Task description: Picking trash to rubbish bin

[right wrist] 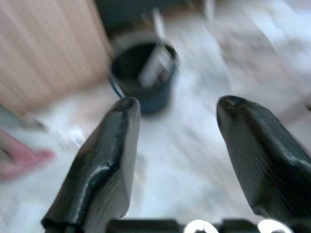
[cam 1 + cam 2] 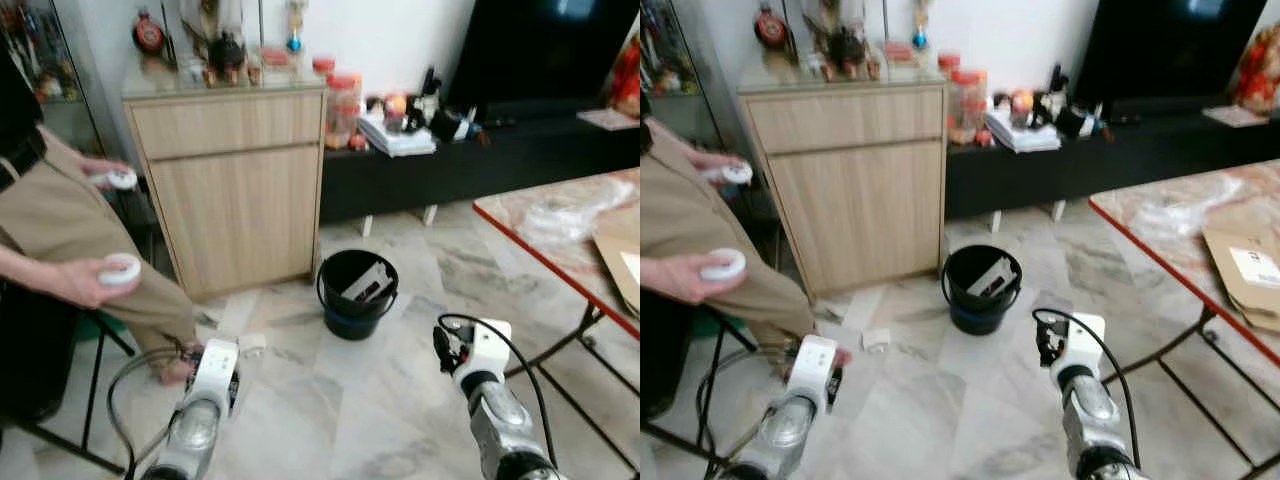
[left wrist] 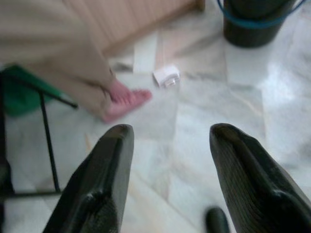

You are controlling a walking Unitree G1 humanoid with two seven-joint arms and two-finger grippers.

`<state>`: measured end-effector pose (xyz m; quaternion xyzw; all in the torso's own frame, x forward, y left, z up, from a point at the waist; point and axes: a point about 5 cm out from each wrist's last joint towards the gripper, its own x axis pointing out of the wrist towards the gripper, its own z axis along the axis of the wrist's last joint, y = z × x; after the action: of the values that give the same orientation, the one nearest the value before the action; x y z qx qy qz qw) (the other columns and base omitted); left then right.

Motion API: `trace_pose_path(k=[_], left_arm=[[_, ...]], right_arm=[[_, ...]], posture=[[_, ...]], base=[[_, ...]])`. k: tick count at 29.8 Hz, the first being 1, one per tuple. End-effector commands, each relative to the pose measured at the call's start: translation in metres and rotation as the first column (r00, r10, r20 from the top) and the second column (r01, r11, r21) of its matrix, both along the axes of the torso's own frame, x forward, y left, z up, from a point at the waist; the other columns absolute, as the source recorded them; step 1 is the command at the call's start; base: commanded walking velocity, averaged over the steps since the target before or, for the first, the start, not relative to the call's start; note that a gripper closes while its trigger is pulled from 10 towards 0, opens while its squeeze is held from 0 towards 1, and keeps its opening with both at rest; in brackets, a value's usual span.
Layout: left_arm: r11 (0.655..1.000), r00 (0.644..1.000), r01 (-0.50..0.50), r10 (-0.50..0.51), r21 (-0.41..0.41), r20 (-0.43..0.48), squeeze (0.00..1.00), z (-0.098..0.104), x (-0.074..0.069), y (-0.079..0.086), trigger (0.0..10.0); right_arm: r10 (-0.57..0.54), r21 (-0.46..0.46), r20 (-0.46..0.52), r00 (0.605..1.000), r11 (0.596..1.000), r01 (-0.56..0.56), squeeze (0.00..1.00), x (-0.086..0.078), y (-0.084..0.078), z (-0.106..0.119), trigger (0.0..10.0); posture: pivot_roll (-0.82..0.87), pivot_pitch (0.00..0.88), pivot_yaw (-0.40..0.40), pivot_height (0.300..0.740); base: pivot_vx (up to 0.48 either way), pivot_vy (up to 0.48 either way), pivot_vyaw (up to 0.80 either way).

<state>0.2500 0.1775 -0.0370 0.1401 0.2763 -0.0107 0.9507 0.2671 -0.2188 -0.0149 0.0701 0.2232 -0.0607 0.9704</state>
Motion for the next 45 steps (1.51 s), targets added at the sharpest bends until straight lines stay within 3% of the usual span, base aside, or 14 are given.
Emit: trace_pose_path(k=[1,5,10,18,35,45], left_arm=[[1.000,1.000,-0.011,0.011,-0.013,-0.018,0.00,-0.001,0.000,0.001,10.0],[1.000,0.999,-0.016,0.015,-0.014,-0.048,0.00,-0.006,-0.007,0.001,10.0],[0.998,0.984,-0.047,0.041,-0.029,-0.176,0.00,-0.026,-0.033,0.004,10.0],[0.997,0.961,-0.074,0.066,-0.017,-0.268,0.00,-0.038,-0.054,0.010,10.0],[1.000,0.962,-0.013,0.017,0.017,-0.271,0.00,-0.034,-0.047,0.018,10.0],[0.999,0.964,0.018,-0.007,0.039,-0.266,0.00,-0.029,-0.039,0.019,10.0]], right_arm=[[-0.030,0.005,-0.040,0.999,1.000,0.031,0.00,-0.005,-0.005,-0.005,10.0],[-0.053,0.006,-0.080,0.995,0.999,0.054,0.00,-0.013,-0.008,-0.011,10.0],[-0.103,0.019,-0.183,0.978,0.994,0.109,0.00,-0.034,-0.011,-0.028,10.0],[-0.123,0.046,-0.246,0.962,0.989,0.138,0.00,-0.049,-0.006,-0.040,10.0],[-0.219,0.100,-0.288,0.932,0.961,0.257,0.00,-0.065,0.001,-0.051,10.0],[-0.265,0.195,-0.325,0.908,0.921,0.338,0.00,-0.073,0.008,-0.058,10.0]], posture=[[0.19,0.000,-0.073,0.740],[0.19,0.000,-0.073,0.740],[0.19,0.000,-0.073,0.740],[0.19,0.000,-0.064,0.740],[0.19,0.000,-0.001,0.740],[0.18,0.000,0.022,0.740]], base=[[0.000,0.000,0.00],[0.000,0.000,0.00],[0.000,0.000,0.00],[0.000,0.000,0.00],[0.000,0.000,0.00],[0.000,0.000,0.00]])
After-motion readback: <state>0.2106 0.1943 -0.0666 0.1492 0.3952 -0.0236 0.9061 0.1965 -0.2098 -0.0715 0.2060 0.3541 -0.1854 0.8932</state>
